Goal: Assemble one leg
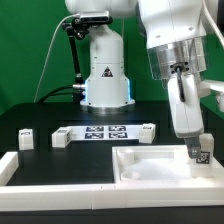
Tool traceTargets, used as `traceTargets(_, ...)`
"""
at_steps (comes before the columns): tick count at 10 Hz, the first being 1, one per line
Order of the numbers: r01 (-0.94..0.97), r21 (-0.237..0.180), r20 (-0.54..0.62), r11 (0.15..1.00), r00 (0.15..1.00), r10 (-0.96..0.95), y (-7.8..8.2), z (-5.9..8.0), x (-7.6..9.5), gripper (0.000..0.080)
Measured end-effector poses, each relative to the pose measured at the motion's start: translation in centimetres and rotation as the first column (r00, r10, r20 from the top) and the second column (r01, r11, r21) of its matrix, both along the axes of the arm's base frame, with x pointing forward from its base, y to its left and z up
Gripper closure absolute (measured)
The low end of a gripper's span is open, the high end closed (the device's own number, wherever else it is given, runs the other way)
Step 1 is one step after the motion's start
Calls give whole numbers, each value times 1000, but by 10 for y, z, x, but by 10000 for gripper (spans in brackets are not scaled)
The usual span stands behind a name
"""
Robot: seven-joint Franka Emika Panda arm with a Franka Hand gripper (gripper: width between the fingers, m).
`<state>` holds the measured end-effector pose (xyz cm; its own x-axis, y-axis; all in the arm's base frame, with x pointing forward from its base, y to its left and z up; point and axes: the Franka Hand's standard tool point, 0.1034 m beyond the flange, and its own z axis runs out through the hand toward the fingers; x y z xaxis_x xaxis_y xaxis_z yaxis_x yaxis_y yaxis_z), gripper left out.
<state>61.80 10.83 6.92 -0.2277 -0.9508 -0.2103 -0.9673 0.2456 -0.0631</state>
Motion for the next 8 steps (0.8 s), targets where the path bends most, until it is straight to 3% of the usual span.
traceTargets(4,-319,-19,-1,948,948,319,7,1,-2,150)
traceTargets(8,-690,-87,26,719,720,694,10,5,1,150)
